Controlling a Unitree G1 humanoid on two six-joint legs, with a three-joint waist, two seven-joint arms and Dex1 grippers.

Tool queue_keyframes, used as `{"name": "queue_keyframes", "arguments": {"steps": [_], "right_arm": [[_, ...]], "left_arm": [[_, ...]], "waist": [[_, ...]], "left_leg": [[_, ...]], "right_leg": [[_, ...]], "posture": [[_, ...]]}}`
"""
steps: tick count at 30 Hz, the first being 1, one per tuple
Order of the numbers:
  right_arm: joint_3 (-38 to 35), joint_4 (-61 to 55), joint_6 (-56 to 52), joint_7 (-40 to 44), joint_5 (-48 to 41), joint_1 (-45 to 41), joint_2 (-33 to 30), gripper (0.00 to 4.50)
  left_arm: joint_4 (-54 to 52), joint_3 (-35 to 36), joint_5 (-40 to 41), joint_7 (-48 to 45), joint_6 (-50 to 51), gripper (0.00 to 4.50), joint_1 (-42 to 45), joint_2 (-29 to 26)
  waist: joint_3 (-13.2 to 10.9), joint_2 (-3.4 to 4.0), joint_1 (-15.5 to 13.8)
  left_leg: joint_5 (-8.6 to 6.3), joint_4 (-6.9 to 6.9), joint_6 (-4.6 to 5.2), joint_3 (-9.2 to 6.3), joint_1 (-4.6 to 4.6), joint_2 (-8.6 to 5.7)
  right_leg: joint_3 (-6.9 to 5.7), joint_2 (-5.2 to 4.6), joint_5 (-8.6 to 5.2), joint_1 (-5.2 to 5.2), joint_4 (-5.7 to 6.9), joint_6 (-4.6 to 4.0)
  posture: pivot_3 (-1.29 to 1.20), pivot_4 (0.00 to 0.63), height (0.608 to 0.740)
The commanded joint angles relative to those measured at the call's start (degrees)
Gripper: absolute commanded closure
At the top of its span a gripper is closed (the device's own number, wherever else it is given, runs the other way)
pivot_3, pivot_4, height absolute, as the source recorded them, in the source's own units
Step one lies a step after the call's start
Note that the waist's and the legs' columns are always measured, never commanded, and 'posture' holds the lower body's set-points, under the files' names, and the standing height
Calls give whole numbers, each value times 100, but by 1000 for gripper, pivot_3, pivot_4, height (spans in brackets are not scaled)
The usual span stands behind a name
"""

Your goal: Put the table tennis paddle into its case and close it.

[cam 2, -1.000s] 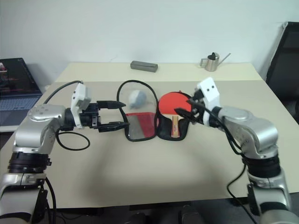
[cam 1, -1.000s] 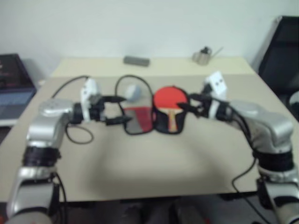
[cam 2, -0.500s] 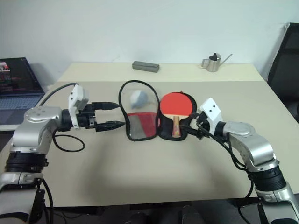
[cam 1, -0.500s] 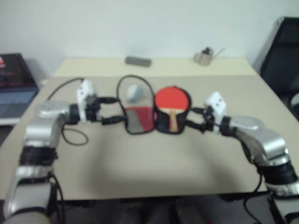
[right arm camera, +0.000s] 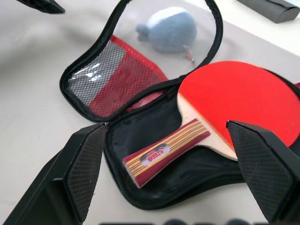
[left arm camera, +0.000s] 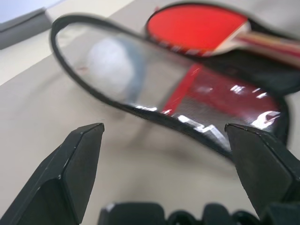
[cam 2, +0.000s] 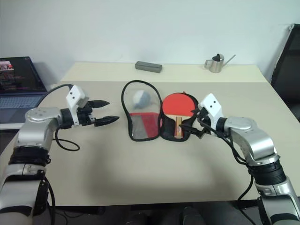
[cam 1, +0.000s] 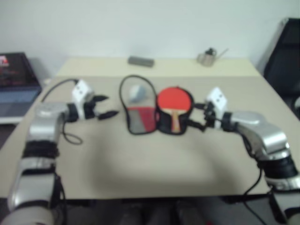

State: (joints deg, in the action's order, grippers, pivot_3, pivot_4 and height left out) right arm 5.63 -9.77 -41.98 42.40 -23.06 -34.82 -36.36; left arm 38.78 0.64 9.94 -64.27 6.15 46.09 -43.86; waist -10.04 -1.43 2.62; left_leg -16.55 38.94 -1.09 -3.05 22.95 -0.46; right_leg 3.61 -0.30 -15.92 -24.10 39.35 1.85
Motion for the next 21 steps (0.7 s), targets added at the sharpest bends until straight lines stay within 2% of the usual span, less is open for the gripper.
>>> {"name": "queue_keyframes", "arguments": {"steps": [1, 7, 12, 21], "right_arm": [[-183, -153, -37, -10, 7, -68, -61, 23], [-245, -295, -151, -44, -42, 25, -76, 23], [-341, -434, -259, -100, -92, 177, -76, 23], [-408, -549, -359, -179, -148, 272, -13, 23]], "left_arm": [[443, -90, -314, 225, -498, 0, 320, 105], [1085, -282, -734, 330, -1013, 0, 598, 188], [1956, -526, -1324, 1124, -1417, 0, 970, 331], [2550, -465, -1351, 1354, -1708, 0, 1278, 1148]], "waist": [[0, 0, -5], [0, 0, -12], [0, -1, -41], [0, -2, -89]], "left_leg": [[0, 0, 0, 1, 0, -1], [0, 0, 0, 2, 1, -1], [0, 0, 0, 1, 1, -2], [0, 2, 0, 2, 3, -4]], "right_leg": [[0, -1, 0, 0, 1, 0], [0, -2, 0, -2, 4, 0], [-2, -2, 0, -3, 9, 0], [-4, -4, 0, -4, 11, 0]], "posture": [[0, 150, 740], [0, 150, 740], [0, 150, 740], [0, 150, 740]]}}
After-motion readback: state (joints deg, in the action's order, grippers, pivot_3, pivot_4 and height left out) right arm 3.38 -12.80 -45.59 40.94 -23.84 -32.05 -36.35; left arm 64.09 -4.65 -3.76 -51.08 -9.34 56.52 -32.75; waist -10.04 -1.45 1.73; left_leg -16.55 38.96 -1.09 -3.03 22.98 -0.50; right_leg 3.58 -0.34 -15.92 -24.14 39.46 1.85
